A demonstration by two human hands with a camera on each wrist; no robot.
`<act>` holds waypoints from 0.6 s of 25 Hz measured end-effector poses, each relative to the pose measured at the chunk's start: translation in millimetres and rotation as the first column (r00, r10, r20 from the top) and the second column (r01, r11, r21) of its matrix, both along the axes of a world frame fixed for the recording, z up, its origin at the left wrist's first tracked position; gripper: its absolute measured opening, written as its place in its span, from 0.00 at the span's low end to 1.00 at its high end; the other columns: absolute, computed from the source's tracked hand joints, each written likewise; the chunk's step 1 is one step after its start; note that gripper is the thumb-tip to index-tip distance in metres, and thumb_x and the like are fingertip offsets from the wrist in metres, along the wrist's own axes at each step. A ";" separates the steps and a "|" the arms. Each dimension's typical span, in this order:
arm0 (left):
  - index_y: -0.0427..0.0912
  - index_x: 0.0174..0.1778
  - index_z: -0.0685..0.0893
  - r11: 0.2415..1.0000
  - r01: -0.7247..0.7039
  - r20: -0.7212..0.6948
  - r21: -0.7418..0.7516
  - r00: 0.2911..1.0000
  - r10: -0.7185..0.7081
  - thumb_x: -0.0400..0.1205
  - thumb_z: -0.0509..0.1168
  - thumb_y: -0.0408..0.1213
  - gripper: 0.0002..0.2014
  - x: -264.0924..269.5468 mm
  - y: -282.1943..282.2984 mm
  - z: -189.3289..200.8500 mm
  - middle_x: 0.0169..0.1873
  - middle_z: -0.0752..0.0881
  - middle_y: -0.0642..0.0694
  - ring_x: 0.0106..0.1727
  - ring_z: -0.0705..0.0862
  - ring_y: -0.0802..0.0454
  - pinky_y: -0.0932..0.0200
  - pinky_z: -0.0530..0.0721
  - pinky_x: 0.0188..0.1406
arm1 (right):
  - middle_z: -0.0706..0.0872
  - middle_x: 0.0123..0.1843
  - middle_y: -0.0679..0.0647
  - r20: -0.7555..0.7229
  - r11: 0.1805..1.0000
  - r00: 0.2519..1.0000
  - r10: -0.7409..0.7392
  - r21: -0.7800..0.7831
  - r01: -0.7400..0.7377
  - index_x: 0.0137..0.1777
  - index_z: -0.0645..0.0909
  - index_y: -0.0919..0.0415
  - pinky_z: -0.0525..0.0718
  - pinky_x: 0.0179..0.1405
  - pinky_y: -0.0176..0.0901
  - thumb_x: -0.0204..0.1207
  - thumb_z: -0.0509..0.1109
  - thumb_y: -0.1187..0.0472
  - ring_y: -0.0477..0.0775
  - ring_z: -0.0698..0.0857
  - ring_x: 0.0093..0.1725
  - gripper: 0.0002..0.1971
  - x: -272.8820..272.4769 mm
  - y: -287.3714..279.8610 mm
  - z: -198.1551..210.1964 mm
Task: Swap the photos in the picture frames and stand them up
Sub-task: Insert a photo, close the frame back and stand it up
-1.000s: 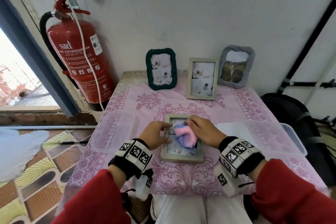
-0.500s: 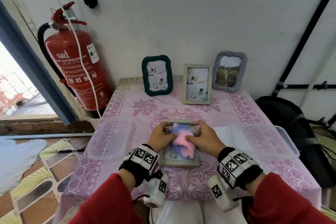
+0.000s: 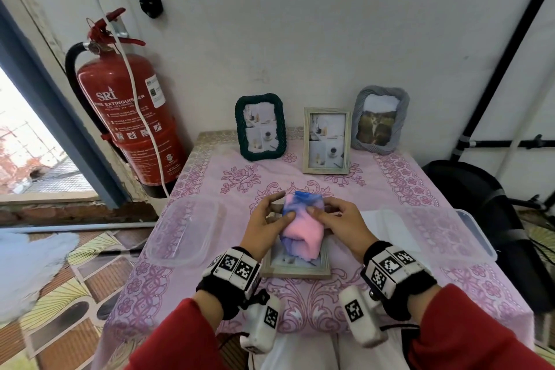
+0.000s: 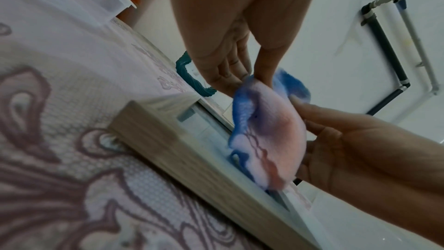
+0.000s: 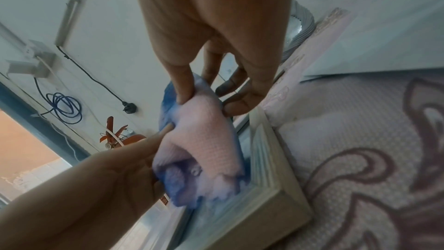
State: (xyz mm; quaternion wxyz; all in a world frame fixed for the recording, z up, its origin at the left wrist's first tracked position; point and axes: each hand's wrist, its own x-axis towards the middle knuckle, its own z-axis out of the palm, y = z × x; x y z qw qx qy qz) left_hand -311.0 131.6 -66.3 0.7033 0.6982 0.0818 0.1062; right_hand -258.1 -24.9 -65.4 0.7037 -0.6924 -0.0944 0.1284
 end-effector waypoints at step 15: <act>0.45 0.68 0.71 0.999 0.043 0.023 -0.001 0.999 -0.043 0.80 0.63 0.23 0.23 -14.4 16.8 -4.6 0.47 0.86 0.34 0.44 0.83 0.48 0.58 0.83 0.47 | 0.79 0.46 0.56 -0.038 0.967 0.989 -0.142 -0.217 0.131 0.63 0.76 0.64 0.76 0.34 0.40 0.77 0.68 0.63 0.54 0.79 0.41 0.15 13.6 -2.4 -19.8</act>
